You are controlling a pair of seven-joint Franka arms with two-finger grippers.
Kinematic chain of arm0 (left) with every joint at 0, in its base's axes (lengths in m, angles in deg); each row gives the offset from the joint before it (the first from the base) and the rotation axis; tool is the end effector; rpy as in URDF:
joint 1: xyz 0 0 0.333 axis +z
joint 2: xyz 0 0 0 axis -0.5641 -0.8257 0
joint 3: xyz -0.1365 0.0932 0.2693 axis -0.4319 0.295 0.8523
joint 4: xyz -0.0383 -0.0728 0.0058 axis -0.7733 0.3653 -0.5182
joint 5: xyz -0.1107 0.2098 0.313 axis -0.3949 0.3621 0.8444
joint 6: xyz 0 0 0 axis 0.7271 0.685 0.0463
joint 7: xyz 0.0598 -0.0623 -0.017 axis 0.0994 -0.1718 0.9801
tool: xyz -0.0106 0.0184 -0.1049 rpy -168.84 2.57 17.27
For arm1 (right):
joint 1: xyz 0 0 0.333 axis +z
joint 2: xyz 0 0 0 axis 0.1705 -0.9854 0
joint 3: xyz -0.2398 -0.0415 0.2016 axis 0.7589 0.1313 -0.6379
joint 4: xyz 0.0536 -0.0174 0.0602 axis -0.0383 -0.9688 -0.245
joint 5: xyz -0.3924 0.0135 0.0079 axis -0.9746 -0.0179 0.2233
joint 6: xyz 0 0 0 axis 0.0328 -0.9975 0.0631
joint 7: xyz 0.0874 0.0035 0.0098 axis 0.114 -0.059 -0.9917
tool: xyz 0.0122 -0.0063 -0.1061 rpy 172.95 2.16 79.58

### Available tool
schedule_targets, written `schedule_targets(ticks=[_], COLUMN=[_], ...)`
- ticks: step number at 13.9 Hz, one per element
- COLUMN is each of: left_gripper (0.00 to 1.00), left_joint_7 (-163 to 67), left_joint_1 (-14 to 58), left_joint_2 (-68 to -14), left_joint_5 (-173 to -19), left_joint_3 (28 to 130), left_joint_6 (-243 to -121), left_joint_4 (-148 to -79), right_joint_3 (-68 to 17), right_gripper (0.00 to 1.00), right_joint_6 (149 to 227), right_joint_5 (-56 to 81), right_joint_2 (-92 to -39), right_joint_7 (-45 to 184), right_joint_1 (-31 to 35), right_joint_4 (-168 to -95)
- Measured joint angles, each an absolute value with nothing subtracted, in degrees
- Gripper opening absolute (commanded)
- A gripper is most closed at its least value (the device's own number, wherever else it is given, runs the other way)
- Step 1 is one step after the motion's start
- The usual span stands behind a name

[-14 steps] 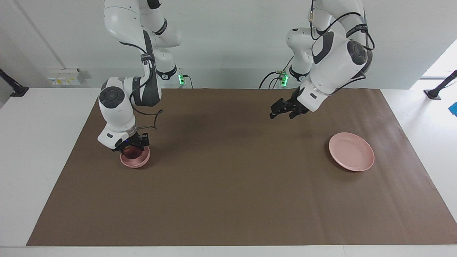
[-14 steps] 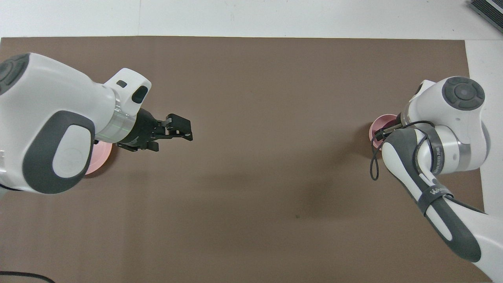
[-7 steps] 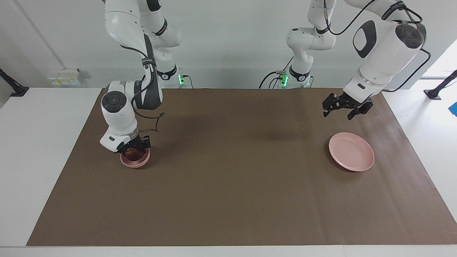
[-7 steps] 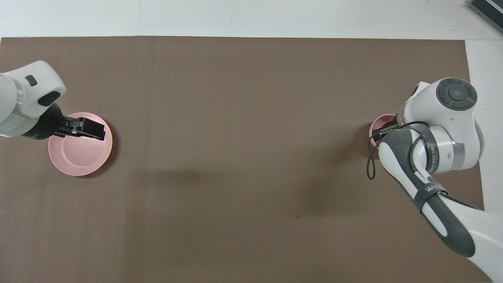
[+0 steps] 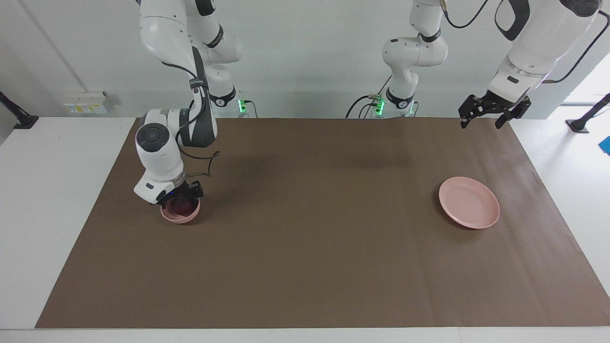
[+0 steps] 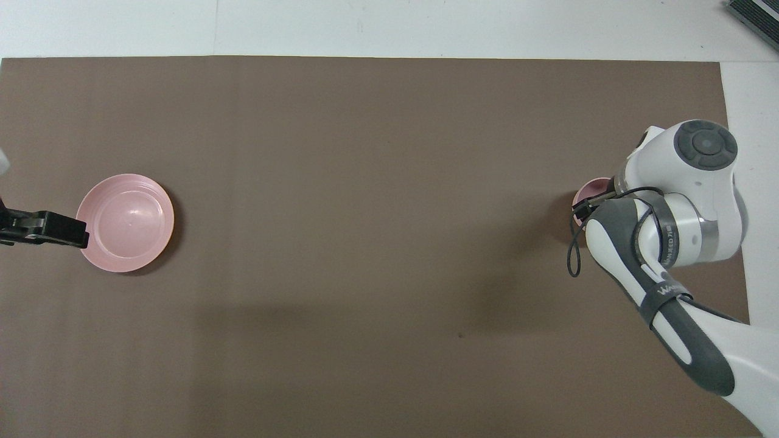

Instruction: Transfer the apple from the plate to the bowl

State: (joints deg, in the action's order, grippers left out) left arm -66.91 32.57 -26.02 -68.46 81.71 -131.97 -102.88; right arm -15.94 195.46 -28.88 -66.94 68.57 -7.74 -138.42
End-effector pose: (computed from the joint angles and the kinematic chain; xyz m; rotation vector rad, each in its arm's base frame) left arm 0.5187 -0.0178 0.6047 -3.1019 0.1569 0.1204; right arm 0.6089 -0.0115 0.3364 2.9567 0.3858 -0.0815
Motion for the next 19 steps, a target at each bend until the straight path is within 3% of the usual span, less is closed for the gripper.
schedule_targets(ticks=[6, 16, 19], left_gripper=[1.0, 1.0, 1.0], left_joint_7=[-66.8, -66.6, -66.6], left_joint_1=[34.1, 34.4, 34.4], left_joint_2=[-26.1, -26.1, -26.2], left_joint_5=[-68.5, -73.1, -73.4], left_joint_3=[81.9, 81.9, 81.8], left_joint_6=[-131.9, -135.4, -135.4], left_joint_4=[-102.8, -99.5, -99.2], right_joint_3=[-16.0, -16.1, -16.0], right_gripper=[1.0, 1.0, 1.0], right_joint_6=[191.7, 163.7, 156.5], right_joint_5=[-28.5, -22.7, -22.2], right_joint_2=[-63.5, -46.2, -43.3], right_joint_7=[69.7, 77.1, 77.4], right_joint_1=[-7.7, -7.6, -7.8], right_joint_4=[-135.8, -123.2, -119.6])
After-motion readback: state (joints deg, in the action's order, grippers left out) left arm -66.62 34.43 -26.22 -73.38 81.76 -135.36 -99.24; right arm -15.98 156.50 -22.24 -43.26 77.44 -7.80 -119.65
